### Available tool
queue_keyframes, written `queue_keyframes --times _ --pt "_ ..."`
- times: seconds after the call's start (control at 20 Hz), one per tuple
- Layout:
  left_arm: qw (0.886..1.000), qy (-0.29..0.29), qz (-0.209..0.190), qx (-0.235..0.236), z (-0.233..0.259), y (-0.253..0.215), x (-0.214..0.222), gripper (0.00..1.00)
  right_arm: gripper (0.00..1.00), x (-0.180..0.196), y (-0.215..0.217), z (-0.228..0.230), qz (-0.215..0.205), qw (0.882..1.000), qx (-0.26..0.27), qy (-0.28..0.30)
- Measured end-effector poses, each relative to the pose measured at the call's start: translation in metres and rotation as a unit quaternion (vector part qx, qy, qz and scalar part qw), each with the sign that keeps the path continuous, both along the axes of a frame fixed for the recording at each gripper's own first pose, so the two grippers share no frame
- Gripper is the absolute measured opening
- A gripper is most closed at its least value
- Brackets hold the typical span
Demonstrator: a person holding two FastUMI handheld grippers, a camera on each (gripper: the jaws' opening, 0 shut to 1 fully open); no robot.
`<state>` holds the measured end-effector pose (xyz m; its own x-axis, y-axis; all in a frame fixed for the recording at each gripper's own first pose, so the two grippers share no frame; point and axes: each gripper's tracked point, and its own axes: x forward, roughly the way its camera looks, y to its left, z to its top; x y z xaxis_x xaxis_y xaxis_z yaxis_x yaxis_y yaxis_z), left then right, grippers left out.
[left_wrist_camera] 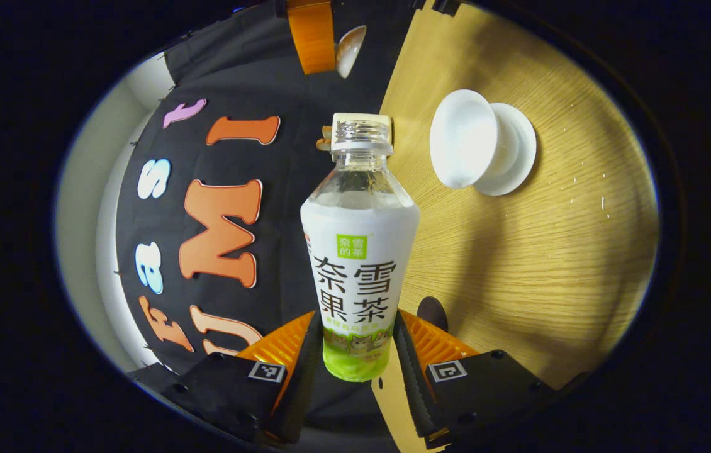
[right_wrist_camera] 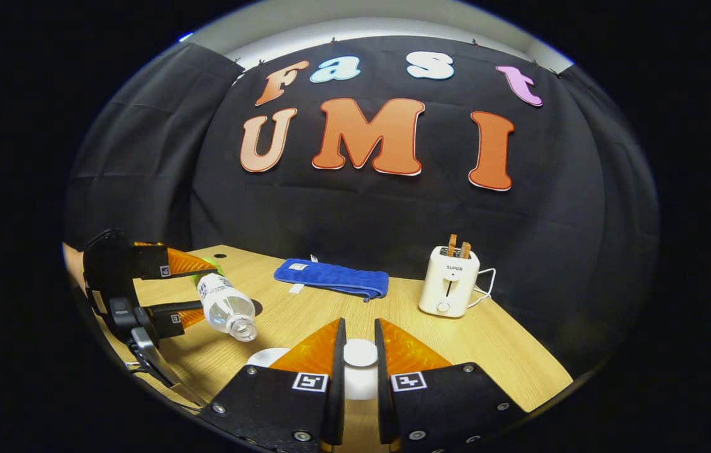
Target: Open the teacup lid with one hand, grasp the water bottle and pour water into the teacup with the other hand; after pouring, place the water bottle on the coaster and then close the teacup lid.
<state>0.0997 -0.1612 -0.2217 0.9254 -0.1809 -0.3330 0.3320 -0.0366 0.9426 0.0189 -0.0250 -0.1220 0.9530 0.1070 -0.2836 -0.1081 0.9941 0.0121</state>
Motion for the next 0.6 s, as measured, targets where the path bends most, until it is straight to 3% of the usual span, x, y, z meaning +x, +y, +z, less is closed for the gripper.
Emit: queue_keyframes --times 0.15,0.6 --pt "0.999 -0.009 -0.015 0.037 0.005 0.002 0.003 0.68 0.22 0.000 0.000 -0.001 -0.001 1.000 -0.003 0.003" --pt "0.996 -0.001 -0.025 0.081 -0.006 0.008 0.011 0.66 0.22 0.000 0.000 -0.002 -0.001 1.000 -0.009 0.003"
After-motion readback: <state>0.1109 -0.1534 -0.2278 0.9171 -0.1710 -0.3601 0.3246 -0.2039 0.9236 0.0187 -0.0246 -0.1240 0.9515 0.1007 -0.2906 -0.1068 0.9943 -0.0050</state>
